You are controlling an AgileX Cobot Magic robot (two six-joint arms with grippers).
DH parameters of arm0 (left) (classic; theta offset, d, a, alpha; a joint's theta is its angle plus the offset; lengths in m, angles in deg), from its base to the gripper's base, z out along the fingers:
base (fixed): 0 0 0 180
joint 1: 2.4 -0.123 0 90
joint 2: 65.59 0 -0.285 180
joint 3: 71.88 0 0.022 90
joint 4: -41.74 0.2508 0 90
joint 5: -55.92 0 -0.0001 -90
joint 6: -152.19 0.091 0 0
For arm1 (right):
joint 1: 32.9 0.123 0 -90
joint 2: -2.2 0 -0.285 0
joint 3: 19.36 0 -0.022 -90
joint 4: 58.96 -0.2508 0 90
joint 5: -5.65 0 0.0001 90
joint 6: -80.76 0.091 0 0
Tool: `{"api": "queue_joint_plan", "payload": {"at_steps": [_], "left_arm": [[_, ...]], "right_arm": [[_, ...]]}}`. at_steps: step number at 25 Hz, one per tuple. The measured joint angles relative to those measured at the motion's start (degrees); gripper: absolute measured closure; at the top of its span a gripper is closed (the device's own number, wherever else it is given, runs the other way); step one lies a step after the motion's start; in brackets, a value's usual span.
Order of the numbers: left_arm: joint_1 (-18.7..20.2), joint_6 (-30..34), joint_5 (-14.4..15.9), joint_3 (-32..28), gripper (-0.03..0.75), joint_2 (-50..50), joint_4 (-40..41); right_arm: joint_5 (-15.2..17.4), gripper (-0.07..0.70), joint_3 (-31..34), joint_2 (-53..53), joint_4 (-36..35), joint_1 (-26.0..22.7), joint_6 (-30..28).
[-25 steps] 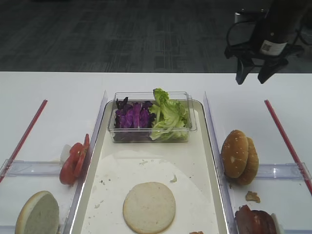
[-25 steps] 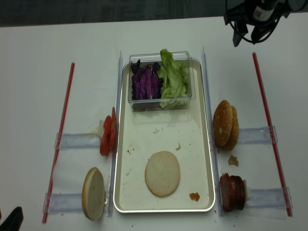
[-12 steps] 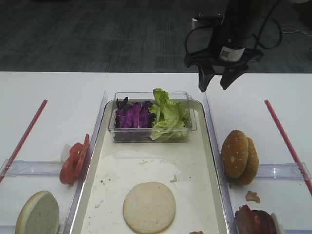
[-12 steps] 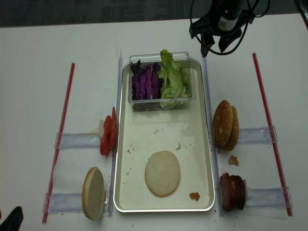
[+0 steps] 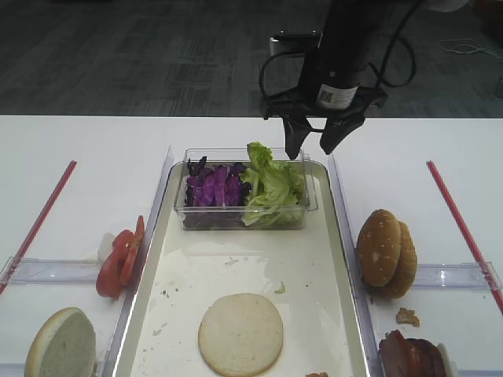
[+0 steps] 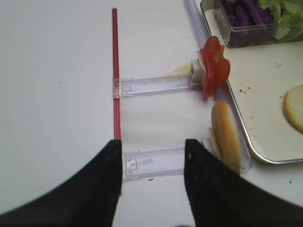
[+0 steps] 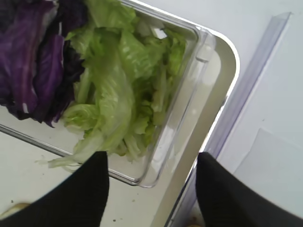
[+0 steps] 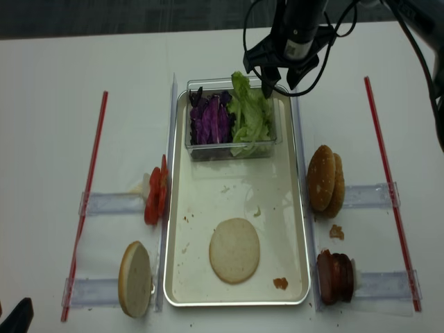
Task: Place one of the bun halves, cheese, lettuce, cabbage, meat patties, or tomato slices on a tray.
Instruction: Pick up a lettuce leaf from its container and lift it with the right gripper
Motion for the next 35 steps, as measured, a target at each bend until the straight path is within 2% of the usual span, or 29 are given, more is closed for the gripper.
{"api": "queue_joint_plan", "payload": {"at_steps": [8,20,27,35], "left_arm": [[0.0,0.0,0.0,0.0,0.419,0.0,0.0],[0.0,0.0,0.0,0.0,0.419,0.0,0.0],[0.0,0.0,0.0,0.0,0.419,0.0,0.0],[0.0,0.0,0.0,0.0,0.419,0.0,0.0]], "right_arm": [[0.0,0.202,-1.2,3.9,-2.9,1.5,0.1],[0.0,0.237,-14.2,12.8,-2.3,2.5,1.4],[0.0,0.248,-14.8,14.2,1.9,2.5,2.4],[0.0,0.248,-14.8,15.2,1.9,2.5,2.5]]}}
